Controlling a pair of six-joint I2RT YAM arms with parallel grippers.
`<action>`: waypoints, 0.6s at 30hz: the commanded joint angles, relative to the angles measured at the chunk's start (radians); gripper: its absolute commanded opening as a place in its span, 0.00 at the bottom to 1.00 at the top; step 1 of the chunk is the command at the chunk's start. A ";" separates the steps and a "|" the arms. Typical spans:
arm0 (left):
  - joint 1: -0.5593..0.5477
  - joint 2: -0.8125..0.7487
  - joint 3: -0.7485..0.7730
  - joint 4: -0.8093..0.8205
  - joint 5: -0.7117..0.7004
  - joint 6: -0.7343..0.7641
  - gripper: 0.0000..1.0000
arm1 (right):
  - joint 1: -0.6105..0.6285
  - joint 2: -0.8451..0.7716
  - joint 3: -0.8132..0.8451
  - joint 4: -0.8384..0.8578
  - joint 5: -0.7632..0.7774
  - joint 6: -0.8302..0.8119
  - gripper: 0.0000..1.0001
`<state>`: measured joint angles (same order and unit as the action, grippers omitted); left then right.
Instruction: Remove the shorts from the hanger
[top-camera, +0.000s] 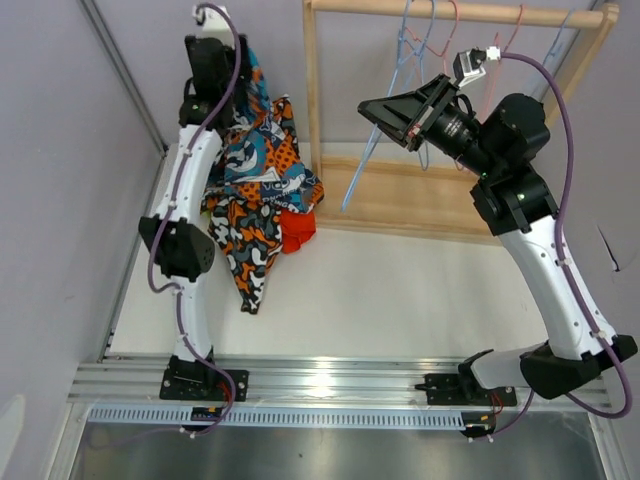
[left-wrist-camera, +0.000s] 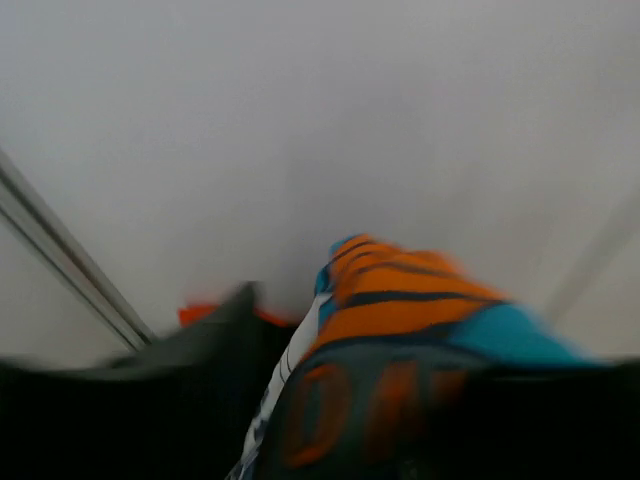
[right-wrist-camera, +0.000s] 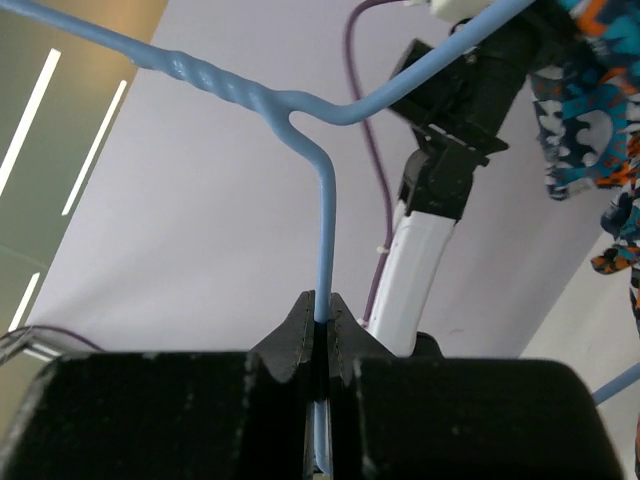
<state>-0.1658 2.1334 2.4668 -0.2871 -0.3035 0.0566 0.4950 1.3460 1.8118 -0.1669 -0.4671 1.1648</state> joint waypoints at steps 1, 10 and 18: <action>0.002 0.060 -0.032 0.042 0.029 -0.037 0.99 | -0.073 0.031 -0.034 0.154 -0.137 0.065 0.00; -0.027 -0.363 -0.486 0.041 -0.019 -0.129 0.99 | -0.098 0.188 0.029 0.271 -0.231 0.125 0.00; -0.207 -0.910 -1.037 0.131 -0.097 -0.073 0.99 | -0.141 0.350 0.108 0.392 -0.264 0.219 0.00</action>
<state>-0.3317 1.3666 1.5593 -0.2237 -0.3634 -0.0200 0.3820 1.6432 1.8332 0.1032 -0.6846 1.3285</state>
